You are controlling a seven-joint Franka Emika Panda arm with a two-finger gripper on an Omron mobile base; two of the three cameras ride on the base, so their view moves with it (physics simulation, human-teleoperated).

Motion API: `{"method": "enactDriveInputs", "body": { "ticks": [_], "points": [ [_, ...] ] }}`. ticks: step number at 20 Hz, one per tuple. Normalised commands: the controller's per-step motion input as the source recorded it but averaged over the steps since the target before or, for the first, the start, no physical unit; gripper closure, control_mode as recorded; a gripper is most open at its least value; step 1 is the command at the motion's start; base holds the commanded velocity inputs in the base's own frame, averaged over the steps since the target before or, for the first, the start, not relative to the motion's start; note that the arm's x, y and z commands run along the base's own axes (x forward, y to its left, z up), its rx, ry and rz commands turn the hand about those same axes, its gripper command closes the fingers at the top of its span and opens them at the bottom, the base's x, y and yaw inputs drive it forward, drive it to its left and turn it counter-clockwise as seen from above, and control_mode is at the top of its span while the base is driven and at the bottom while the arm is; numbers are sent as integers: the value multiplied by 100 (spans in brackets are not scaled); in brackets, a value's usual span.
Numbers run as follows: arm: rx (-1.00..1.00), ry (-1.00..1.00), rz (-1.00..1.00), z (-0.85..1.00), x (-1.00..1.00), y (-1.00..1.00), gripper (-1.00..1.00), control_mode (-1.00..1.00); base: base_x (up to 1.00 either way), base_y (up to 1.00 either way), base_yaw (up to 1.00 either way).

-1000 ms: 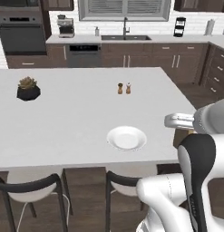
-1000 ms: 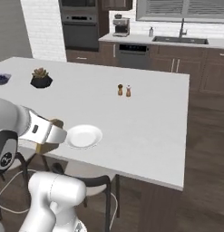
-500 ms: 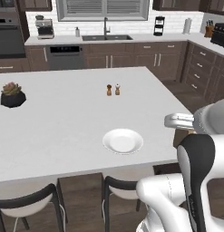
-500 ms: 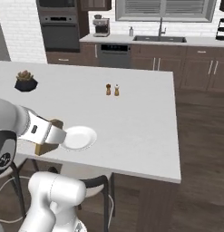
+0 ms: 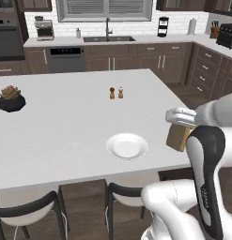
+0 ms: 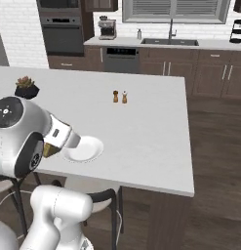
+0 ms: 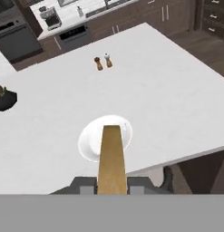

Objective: Start the toaster. Once the lever pops up, take the bread to the plate on the dining counter.

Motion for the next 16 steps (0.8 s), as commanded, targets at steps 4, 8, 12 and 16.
{"method": "enactDriveInputs", "body": {
  "ticks": [4, 8, 12, 16],
  "points": [
    [26, -7, 34, -31, 69, -4, 100, -100, 0, 0, 0],
    [17, -1, 33, -56, 92, 3, 100, -100, 0, 0, 0],
    [7, 0, 27, -78, 100, 15, 100, -100, 0, 0, 0],
    [0, 0, 14, -79, 90, 34, 100, -100, 0, 0, 0]
  ]
}}
